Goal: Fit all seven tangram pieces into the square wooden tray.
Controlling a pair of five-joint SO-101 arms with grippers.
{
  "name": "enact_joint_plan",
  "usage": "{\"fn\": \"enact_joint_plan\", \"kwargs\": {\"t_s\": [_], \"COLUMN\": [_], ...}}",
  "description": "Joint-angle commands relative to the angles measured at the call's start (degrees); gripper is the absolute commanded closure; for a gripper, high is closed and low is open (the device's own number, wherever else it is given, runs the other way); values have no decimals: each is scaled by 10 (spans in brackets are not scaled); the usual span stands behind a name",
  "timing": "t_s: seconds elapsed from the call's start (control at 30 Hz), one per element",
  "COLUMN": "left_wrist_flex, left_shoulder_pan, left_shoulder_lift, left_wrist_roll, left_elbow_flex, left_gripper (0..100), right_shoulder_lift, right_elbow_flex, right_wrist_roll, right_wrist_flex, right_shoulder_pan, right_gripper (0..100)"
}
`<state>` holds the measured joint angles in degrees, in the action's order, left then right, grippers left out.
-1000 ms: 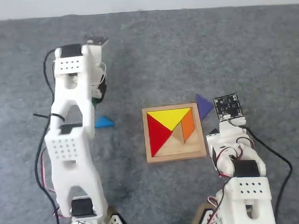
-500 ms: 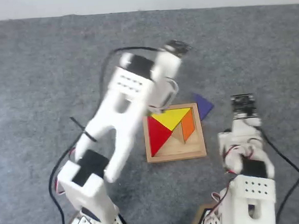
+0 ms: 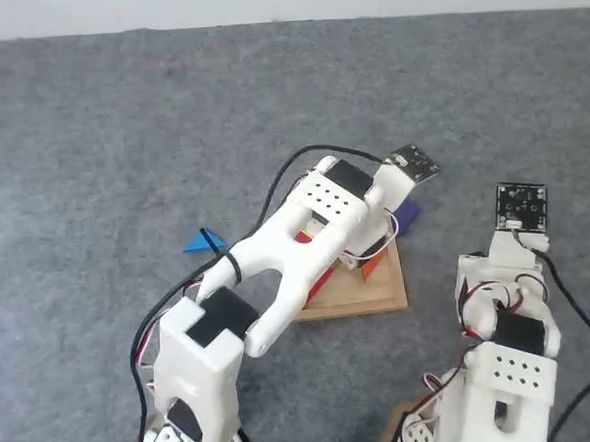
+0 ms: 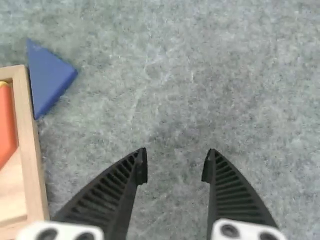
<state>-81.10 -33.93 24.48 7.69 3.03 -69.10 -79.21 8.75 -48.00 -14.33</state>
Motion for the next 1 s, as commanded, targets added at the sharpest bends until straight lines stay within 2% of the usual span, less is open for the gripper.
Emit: {"fn": "enact_joint_plan", "kwargs": {"t_s": [0.0,0.23,0.57,0.7,0.83,0.97], "left_wrist_flex": [11,-45,-63,-129,-182,-163], "left_shoulder_pan": [-3,22,76,74,54,77], "left_shoulder_lift": [-5,-11,-11,-11,-11,-4], "left_wrist_roll": [33,59,84,111,110,76], "left_elbow_flex": [2,16,31,65,116,159], "left_gripper": [984,867,867,867,867,867], "right_shoulder_lift": [-12,-11,-11,-11,-11,-11], "right_elbow_flex": [4,4,0,0,0,-1], "right_wrist_roll": [8,13,14,13,12,12], "right_wrist_flex": [11,10,10,13,15,12], "right_shoulder_pan": [15,21,21,21,21,21], "right_gripper": [809,809,809,809,809,809]}}
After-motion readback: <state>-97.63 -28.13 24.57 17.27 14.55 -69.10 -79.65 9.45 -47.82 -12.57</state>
